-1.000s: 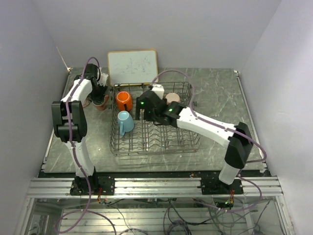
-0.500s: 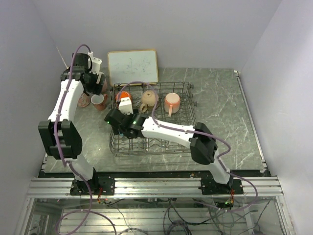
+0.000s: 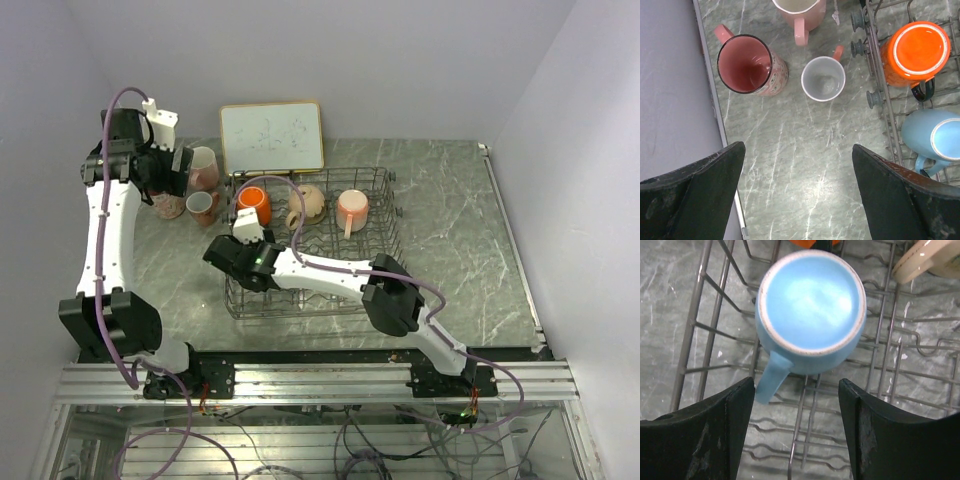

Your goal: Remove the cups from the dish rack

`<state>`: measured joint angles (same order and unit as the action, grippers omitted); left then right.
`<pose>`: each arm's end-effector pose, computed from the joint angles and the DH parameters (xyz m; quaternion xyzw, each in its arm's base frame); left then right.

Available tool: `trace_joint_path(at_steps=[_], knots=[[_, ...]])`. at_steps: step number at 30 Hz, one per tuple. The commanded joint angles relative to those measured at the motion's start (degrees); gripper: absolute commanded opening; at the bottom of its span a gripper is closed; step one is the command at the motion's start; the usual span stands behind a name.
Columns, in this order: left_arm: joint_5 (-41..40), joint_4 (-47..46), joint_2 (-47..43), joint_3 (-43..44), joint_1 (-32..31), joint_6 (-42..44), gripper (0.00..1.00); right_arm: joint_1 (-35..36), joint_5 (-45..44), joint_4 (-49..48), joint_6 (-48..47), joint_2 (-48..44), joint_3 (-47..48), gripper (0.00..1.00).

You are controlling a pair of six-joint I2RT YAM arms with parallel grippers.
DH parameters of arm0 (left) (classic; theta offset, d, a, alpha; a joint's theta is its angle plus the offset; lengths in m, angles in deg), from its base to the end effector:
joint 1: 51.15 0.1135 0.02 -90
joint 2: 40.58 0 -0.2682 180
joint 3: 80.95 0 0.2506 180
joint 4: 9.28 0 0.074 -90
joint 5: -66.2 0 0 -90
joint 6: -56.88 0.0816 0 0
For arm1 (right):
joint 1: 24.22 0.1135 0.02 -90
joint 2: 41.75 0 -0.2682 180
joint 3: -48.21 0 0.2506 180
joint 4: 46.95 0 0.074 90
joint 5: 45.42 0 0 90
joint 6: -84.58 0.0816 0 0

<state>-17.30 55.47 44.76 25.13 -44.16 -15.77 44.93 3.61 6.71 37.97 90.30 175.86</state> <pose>0.3427 0.0327 0.3618 0.1050 0.9133 0.0312 0.3923 0.2355 0.4681 0.1783 -0.1069 0.8994 0.0275 0.4229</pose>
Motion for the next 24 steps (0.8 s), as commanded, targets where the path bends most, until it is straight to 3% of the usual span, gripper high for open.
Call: trace_joint_path(at_steps=[1, 6, 13, 24], knots=[[4.0, 2.3, -1.8, 0.6, 1.4, 0.6, 1.00, -0.3, -3.7, -2.6, -2.1, 3.3, 3.8, 0.67], [5.1, 2.0, -2.4, 0.2, 1.7, 0.0, 1.00, -0.4, -4.1, -1.2, -1.2, 4.7, 4.2, 0.65], [5.6, 1.9, -2.5, -0.2, 1.8, -0.1, 1.00, -0.5, -6.1, -1.6, 0.7, 0.5, -1.6, 0.57], [6.7, 1.0, -2.9, -1.1, 1.7, -0.9, 1.00, -1.4, -3.3, -7.0, 0.3, -7.6, -13.0, 0.53]])
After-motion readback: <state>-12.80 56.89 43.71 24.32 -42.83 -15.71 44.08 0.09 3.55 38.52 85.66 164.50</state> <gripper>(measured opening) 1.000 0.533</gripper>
